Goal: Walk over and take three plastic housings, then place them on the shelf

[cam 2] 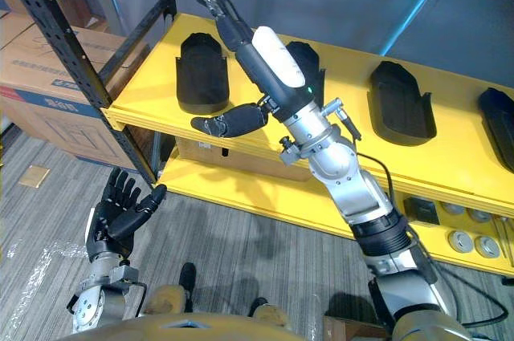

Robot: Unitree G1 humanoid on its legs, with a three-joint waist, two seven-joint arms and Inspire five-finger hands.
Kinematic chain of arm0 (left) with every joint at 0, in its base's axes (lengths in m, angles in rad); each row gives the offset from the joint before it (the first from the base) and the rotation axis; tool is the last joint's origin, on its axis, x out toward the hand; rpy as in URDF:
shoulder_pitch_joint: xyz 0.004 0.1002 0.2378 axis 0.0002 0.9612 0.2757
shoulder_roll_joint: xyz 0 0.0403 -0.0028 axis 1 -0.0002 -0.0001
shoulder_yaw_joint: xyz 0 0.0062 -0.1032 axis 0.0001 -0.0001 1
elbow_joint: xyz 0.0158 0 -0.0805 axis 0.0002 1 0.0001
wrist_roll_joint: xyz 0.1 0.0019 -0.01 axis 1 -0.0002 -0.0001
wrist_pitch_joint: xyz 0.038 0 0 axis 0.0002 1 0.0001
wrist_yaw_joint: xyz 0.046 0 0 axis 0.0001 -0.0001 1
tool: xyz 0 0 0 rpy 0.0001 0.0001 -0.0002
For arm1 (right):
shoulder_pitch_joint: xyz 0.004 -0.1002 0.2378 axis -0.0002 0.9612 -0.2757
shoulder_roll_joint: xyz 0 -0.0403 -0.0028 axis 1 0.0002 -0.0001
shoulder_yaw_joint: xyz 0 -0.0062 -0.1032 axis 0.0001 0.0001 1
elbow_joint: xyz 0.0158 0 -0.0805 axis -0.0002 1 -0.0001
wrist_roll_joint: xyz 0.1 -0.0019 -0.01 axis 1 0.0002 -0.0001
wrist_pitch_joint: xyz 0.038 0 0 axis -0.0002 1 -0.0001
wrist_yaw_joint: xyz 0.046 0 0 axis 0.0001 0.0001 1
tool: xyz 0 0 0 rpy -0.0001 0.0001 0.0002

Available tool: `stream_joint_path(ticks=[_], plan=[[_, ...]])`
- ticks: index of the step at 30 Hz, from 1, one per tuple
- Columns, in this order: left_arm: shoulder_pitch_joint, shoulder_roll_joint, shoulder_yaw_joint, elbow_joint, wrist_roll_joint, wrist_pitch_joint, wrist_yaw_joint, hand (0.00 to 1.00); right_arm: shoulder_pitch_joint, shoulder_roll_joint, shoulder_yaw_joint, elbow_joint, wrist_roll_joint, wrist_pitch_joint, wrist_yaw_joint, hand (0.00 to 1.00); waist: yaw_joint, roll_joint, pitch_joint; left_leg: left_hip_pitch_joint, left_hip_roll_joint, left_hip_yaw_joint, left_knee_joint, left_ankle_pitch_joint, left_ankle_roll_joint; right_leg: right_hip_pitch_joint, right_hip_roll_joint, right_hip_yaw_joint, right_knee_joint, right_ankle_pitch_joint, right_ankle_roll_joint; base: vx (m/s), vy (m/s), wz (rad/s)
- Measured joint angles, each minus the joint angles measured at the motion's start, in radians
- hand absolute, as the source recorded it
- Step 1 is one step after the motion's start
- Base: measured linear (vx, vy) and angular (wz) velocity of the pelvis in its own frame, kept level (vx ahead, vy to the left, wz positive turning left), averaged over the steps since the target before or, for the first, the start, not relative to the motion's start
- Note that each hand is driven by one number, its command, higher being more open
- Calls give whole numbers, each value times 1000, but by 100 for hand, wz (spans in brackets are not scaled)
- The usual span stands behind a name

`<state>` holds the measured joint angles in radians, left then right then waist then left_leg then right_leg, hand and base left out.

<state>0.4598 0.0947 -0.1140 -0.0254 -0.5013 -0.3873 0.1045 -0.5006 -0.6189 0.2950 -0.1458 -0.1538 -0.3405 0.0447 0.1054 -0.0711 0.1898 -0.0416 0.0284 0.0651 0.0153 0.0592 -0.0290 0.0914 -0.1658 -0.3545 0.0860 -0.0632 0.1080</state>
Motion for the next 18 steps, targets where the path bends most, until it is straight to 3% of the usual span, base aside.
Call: stream_joint_path(ticks=[7, 12, 18], plan=[[-26, 3, -31, 5, 0, 1, 24, 100, -183, -18, 223, 317, -55, 2, 60, 100, 38, 1, 1, 15, -3, -21, -20, 8, 0, 17, -1, -24, -3, -1, 0, -10, -6, 8], [-27, 4, -26, 5, 0, 3, 36, 100, -301, -18, 298, 540, -79, 3, 77, 100, 73, 13, 10, 10, -11, -58, -22, 16, 2, 33, -7, -63, -5, -1, 0, -7, -6, 22], [-28, 11, -28, 6, 0, 16, 22, 100, -402, -18, 363, 649, -117, 7, 78, 100, 106, 26, 29, -4, -12, -75, -21, 22, 3, 35, -4, -80, -17, 1, 2, -11, -12, 12]])
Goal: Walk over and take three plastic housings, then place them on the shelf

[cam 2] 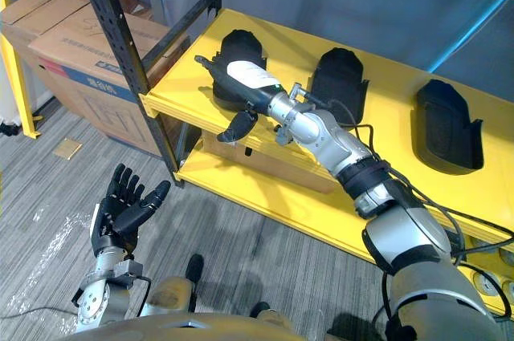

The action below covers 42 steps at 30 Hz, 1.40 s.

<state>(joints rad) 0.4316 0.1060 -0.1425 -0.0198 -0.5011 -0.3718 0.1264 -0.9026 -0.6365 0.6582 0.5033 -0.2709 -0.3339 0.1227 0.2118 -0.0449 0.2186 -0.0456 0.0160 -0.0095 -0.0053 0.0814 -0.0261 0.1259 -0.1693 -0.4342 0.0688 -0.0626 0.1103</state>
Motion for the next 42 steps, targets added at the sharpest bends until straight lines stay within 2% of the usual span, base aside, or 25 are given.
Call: stream_joint_path(ticks=[1, 7, 11, 15, 19, 22, 23, 31, 42], plan=[[-1, 0, -2, 0, 0, 4, -6, 100, -14, 0, 8, 28, 0, 3, 0, 100, 8, 2, 2, 0, 0, -1, 0, 1, 0, 1, 0, -1, 0, 0, 0, 0, 0, 0], [-9, 2, -10, 0, 0, 12, -15, 100, -97, 1, 20, 119, 3, 46, 12, 100, 9, 5, 27, -2, 1, -7, 1, 6, 0, 5, 2, -5, -1, 0, 0, 0, 0, 0], [-12, 3, -19, 0, 0, 28, -15, 100, -135, 1, 20, 161, 3, 90, 59, 100, 12, 11, 38, -1, 1, -10, 2, 6, 0, 7, 2, -8, -1, 0, 0, 0, 0, 0], [-32, 4, -31, 0, 0, 42, -13, 100, -188, 3, 19, 255, 4, 155, 97, 100, 29, 24, 66, -1, 6, -12, 2, 10, -4, 10, 8, -12, 0, -1, -2, -6, -4, 1], [-35, 10, -32, 0, -2, 49, -3, 100, -224, 7, 19, 316, 6, 171, 114, 100, 34, 27, 74, -3, 12, -23, 2, 12, -7, 14, 15, -24, 0, -4, -7, -12, -27, 8], [-41, 10, -39, -1, -4, 52, 2, 100, -278, 7, 7, 350, 44, 181, 133, 100, 35, 40, 100, -3, 18, -27, 2, 15, -12, 14, 16, -27, 3, -7, -12, -14, -15, 3], [-41, 9, -43, -1, -5, 53, 2, 100, -293, 7, 0, 363, 47, 189, 136, 0, 37, 43, 107, -5, 20, -29, 2, 16, -13, 13, 18, -28, 4, -9, -14, -34, -19, 3], [-49, 10, -50, -10, -12, 71, 14, 100, -332, 8, -34, 443, 62, 219, 155, 0, 48, 46, 134, -17, 31, -44, 2, 22, -23, -11, 23, -33, 48, -33, -27, -11, -17, 3], [-50, 11, -58, -32, -43, 72, 20, 100, -371, 8, -53, 466, 89, 174, 173, 0, 61, 50, 167, -18, 45, -50, 2, 29, -33, -28, 27, -35, 94, -62, -36, -13, -19, 1]])
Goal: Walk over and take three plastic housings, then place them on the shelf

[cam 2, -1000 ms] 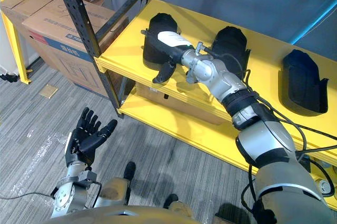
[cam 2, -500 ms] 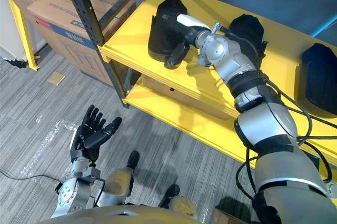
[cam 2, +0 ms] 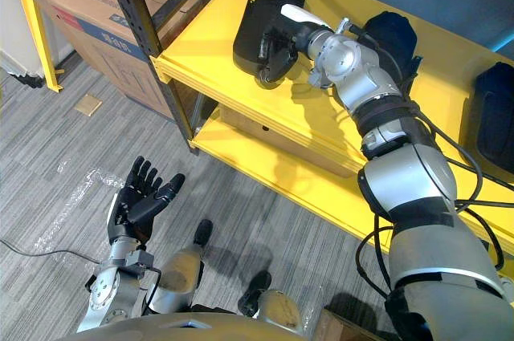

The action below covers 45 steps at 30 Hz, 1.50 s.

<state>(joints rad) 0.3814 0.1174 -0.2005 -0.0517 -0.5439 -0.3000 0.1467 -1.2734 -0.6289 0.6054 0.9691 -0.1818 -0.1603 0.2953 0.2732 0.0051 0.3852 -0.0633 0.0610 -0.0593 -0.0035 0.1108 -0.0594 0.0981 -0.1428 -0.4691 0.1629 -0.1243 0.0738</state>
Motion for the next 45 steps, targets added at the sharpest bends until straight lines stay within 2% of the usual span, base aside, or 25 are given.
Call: stream_joint_path(ticks=[6, 14, 25, 30, 31, 34, 38, 45], plan=[[0, 1, -16, 0, 1, 2, 16, 100, 0, 6, 2, 0, -10, -35, 5, 0, 0, 3, 13, -4, 8, 1, 0, 3, -4, -13, 4, 4, 17, -6, -5, 0, 0, 0], [-1, 3, -21, 0, 1, 2, 17, 100, -17, 9, 36, 0, -49, -112, -1, 0, 0, 3, 13, -17, 20, 4, 0, 8, -12, -43, 8, 8, 48, -18, -17, -11, -21, -2], [-1, 11, -21, 0, 0, 2, 29, 100, -18, 9, 76, 4, -50, -137, -52, 0, 2, 3, 13, -24, 27, 3, 0, 15, -19, -66, 6, 11, 83, -34, -25, -7, -8, -1], [0, 20, -21, -16, -4, 2, 40, 100, -18, 12, 74, 20, -50, -136, -134, 0, 6, 6, 18, -34, 29, -1, 0, 22, -22, -82, 4, 8, 107, -45, -28, -6, -5, 1], [0, 20, -21, -21, -6, 2, 40, 100, -18, 18, 73, 20, -50, -136, -171, 100, 6, 7, 20, -34, 30, -1, 0, 22, -24, -86, 3, 8, 117, -51, -30, 0, 0, 0], [-1, 20, -21, -34, -9, 1, 36, 100, -18, 34, 69, 20, -49, -144, -240, 100, 10, 8, 21, -40, 34, -2, 0, 25, -28, -100, 3, 7, 134, -62, -35, -23, -39, 1], [0, 19, -24, -36, -14, 1, 26, 100, -18, 70, 23, 14, -44, -189, -311, 100, 18, 14, 32, -46, 38, -5, -1, 30, -35, -115, 3, 6, 158, -78, -41, -8, -48, 3], [0, 17, -35, -36, -39, 1, 13, 100, -18, 87, -48, -45, -5, -200, -329, 100, 20, 14, 33, -48, 40, -5, 0, 31, -36, -119, 4, 8, 166, -80, -43, 10, -25, 1]])
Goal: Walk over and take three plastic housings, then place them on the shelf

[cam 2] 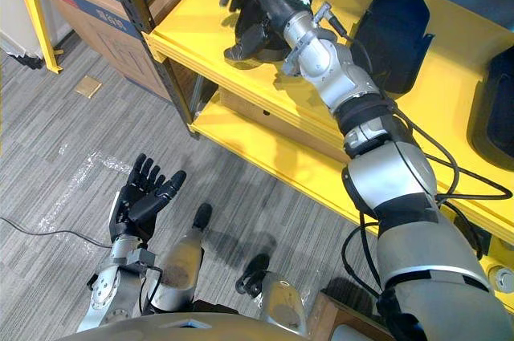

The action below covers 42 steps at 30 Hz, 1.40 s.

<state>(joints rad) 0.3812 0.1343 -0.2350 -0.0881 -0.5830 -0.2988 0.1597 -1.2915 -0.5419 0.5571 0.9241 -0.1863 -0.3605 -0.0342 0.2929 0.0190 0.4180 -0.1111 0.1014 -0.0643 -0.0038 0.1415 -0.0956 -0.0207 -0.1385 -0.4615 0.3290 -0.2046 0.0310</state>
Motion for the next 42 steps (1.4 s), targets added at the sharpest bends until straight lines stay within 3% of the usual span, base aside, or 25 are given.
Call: stream_joint_path(ticks=[10, 13, 16, 22, 23, 31, 42], plan=[[7, 1, -1, 3, 1, -2, -37, 100, 33, -11, -27, -228, 21, 6, 59, 100, -36, -1, -1, 42, 14, 43, -12, -1, 0, 12, 15, 49, -19, 9, 4, -23, -5, -15], [19, -4, 7, 6, 1, -2, -42, 100, 118, -59, -60, -423, 83, 51, 133, 100, -63, -6, -4, 55, 12, 60, -20, 0, -1, 25, 20, 54, -44, 27, 5, 5, 24, -11], [23, -10, 31, 26, 1, -2, -49, 100, 211, -102, -113, -598, 134, 171, 200, 100, -100, -18, -16, 59, 11, 77, -20, -1, 1, 30, 21, 67, -68, 44, 10, 25, 26, -15], [28, -11, 42, 51, 6, -2, -57, 100, 366, -163, -115, -641, 113, 438, 347, 100, -129, -37, -70, 88, 10, 123, -38, -7, 10, 40, 28, 111, -115, 77, 19, 21, 21, -24], [31, -11, 40, 51, 6, -2, -56, 100, 380, -164, -114, -642, 112, 450, 360, 100, -136, -38, -73, 88, 10, 127, -38, -7, 10, 41, 29, 113, -123, 82, 20, -2, 18, -21], [44, -12, -4, 81, 33, -2, -13, 100, 392, -172, -73, -645, 113, 458, 369, 100, -154, -32, -119, 93, 12, 144, -43, -8, 11, 40, 35, 128, -143, 97, 23, -7, 2, -6], [53, -19, 1, 81, 41, -2, 3, 100, 391, -172, -24, -618, 114, 435, 369, 100, -132, -15, -132, 93, 4, 122, -54, -4, 14, 53, 29, 102, -154, 97, 24, 8, -2, 6]])
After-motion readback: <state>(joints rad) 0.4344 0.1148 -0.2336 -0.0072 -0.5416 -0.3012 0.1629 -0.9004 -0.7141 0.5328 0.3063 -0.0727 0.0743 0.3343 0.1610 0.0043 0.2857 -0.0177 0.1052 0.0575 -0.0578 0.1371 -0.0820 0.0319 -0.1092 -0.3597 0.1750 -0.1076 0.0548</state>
